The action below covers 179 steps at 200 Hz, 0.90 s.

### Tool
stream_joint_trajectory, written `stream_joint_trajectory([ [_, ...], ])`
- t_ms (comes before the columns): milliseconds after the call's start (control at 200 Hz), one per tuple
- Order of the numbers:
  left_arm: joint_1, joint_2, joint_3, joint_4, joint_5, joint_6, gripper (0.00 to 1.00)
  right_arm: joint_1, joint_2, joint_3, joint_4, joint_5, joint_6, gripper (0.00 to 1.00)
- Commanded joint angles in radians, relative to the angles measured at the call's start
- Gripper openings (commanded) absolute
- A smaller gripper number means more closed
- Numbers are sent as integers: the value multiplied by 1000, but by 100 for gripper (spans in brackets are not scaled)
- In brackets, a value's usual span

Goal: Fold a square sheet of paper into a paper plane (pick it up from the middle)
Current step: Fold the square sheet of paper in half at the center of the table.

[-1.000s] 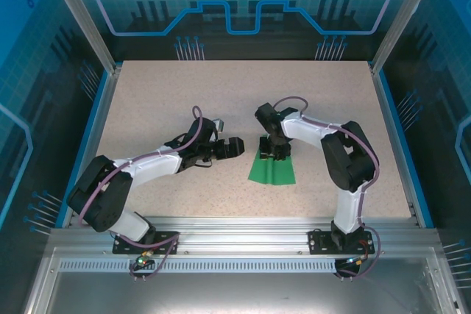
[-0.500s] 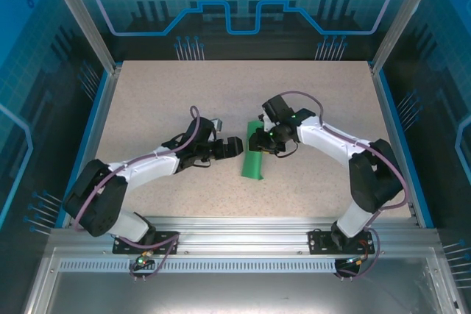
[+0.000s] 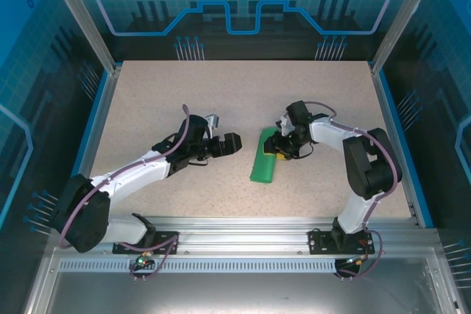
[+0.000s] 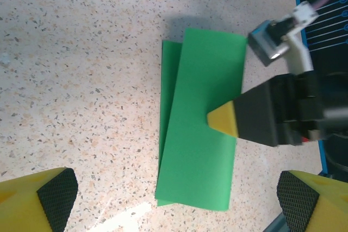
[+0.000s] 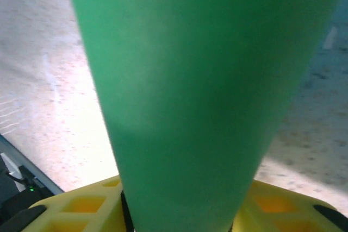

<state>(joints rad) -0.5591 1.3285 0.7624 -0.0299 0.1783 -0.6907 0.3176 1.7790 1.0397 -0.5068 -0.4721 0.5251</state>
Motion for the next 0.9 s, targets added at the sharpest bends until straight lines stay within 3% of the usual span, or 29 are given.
stream_joint_trajectory([
  [0, -11, -15, -9, -34, 19, -38, 98, -25, 10, -4, -69, 13, -93, 54],
  [445, -47, 142, 109, -25, 14, -55, 99, -57, 42, 54, -181, 170, -175, 78],
  [490, -47, 155, 116, -25, 15, -53, 98, -54, 42, 59, -194, 183, -177, 86],
  [890, -51, 241, 189, -31, 43, -23, 98, 18, 9, 96, -276, 377, -140, 83],
])
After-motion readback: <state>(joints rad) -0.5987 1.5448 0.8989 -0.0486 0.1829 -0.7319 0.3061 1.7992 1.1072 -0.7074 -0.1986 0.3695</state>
